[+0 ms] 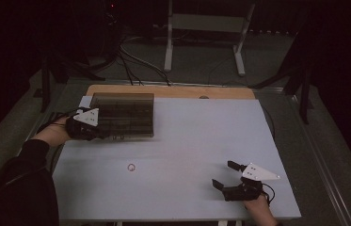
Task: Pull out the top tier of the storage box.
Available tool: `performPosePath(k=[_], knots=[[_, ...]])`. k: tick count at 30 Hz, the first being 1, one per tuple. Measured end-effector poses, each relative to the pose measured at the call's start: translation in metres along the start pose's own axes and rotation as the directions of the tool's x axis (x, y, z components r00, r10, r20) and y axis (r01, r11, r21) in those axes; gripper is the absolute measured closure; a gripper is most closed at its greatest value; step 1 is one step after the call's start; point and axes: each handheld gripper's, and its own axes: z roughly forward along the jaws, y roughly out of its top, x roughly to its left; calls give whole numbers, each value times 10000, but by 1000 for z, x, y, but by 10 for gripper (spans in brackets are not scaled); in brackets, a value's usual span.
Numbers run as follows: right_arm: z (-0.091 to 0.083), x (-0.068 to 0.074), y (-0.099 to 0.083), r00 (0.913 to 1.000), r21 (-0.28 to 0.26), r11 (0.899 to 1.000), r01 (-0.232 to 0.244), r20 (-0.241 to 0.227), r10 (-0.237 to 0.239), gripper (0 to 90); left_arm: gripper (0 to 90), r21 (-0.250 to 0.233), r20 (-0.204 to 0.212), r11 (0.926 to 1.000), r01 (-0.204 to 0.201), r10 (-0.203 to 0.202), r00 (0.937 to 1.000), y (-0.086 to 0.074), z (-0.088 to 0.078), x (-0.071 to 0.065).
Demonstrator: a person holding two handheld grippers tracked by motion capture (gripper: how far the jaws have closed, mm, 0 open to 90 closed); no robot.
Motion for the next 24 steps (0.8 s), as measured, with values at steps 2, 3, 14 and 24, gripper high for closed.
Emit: performPosePath(k=[2,3,14,24], knots=[[0,0,0,10000,17,10000,32,10,-32,55,845,-43,86,10000,40,-40,10000,-1,0,-1],[0,0,0,10000,17,10000,32,10,-32,55,845,-40,166,9999,109,-108,9998,-1,-1,-1],[0,0,0,10000,-14,10000,29,26,-29,55,851,-183,530,9997,-183,192,9984,-3,-6,-3],[-1,0,1,10000,-44,10000,41,39,-41,55,845,-365,616,9993,-75,97,9981,-11,-4,-3]])
